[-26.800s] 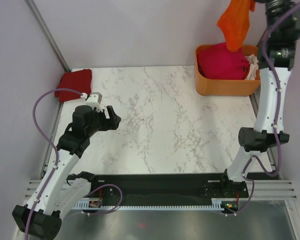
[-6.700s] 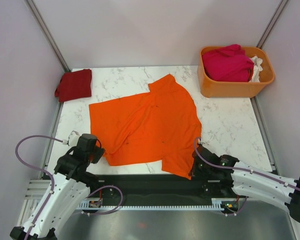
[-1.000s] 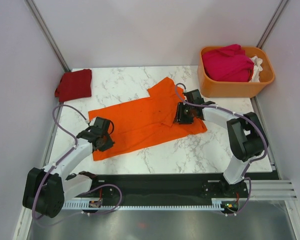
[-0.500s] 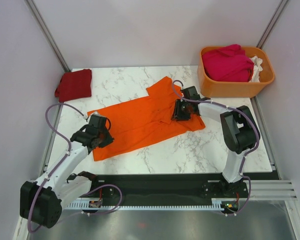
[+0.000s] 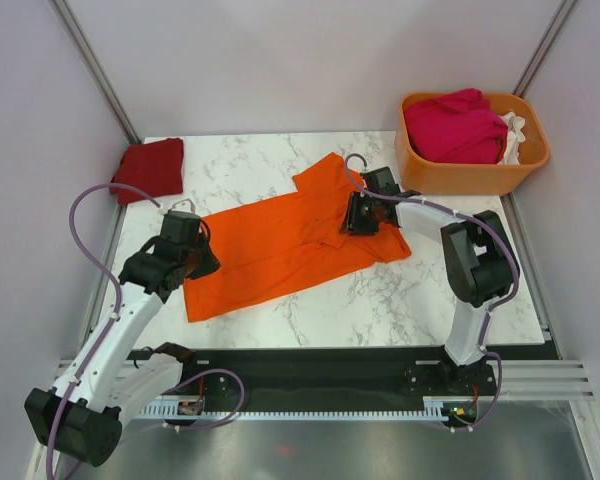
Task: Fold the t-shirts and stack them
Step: Fold the tshirt
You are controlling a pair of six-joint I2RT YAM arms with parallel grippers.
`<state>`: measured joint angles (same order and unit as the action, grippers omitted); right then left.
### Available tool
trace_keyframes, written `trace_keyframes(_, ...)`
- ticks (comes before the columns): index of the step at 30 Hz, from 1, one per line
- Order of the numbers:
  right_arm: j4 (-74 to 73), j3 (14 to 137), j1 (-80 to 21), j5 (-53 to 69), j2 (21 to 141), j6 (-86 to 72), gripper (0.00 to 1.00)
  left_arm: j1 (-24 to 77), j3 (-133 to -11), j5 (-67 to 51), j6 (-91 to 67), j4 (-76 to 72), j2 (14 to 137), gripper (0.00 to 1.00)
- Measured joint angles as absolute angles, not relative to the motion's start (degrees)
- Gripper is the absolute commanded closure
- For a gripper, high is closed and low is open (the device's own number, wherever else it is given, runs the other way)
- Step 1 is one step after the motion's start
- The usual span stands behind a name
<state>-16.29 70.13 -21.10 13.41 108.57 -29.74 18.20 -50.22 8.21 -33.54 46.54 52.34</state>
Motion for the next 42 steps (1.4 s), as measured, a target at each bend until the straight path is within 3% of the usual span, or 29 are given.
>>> trace_keyframes(13,-15.84,70.5,-21.1,12.78,111.15,-30.76,0.58,18.2,-50.19,10.15,-31.86,47.72,51.53,0.79)
trace_keyframes(21,-15.18,72.07,-21.1,12.67,112.25,-31.92,0.64,18.2,-50.17,10.39,-31.83,47.72,51.18,0.79)
trace_keyframes(25,-14.31,72.34,-21.1,12.67,112.6,-32.6,0.74,18.2,-50.11,10.39,-31.83,47.72,51.13,0.79)
trace_keyframes(28,-13.87,72.47,-21.1,12.88,112.64,-32.77,1.0,18.2,-49.91,10.39,-31.83,47.75,51.09,0.79)
trace_keyframes(38,-14.44,76.84,-21.52,14.55,114.43,-34.33,1.0,18.2,-49.82,10.44,-31.83,47.72,50.92,0.79)
trace_keyframes(39,-14.94,78.83,-21.69,14.7,115.26,-34.61,0.98,18.2,-49.82,10.44,-31.83,47.72,50.92,0.79)
trace_keyframes(40,-14.94,81.14,-21.98,14.87,116.33,-34.87,0.82,18.2,-49.82,10.44,-31.83,47.72,50.92,0.79)
trace_keyframes(41,-14.96,83.02,-22.2,14.98,117.14,-35.16,0.38,18.2,-49.8,10.44,-31.83,47.72,50.92,0.79)
trace_keyframes(42,-15.33,85.56,-22.46,15.27,118.32,-35.83,0.27,18.2,-49.76,10.44,-31.81,47.7,50.87,0.79)
